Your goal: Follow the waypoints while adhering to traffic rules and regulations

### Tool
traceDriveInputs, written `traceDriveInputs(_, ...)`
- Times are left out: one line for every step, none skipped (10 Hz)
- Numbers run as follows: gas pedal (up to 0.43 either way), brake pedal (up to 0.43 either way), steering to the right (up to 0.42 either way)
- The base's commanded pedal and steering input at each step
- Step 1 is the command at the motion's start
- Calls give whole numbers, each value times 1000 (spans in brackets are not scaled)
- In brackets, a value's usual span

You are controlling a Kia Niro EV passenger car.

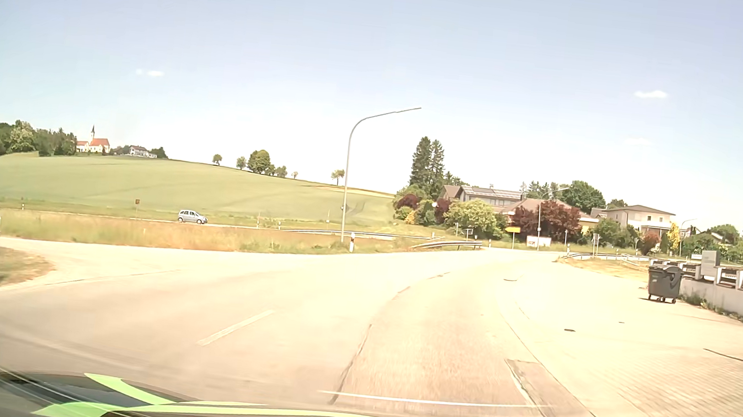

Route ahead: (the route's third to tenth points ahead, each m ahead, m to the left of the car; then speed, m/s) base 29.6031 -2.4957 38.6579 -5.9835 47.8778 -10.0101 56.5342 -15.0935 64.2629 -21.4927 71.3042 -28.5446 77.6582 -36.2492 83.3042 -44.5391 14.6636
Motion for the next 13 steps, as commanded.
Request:
traceDriveInputs(0,0,36)
traceDriveInputs(0,0,36)
traceDriveInputs(0,0,35)
traceDriveInputs(0,0,36)
traceDriveInputs(0,0,36)
traceDriveInputs(0,0,37)
traceDriveInputs(0,0,41)
traceDriveInputs(0,0,46)
traceDriveInputs(0,0,49)
traceDriveInputs(8,0,51)
traceDriveInputs(47,0,51)
traceDriveInputs(59,0,51)
traceDriveInputs(79,0,52)
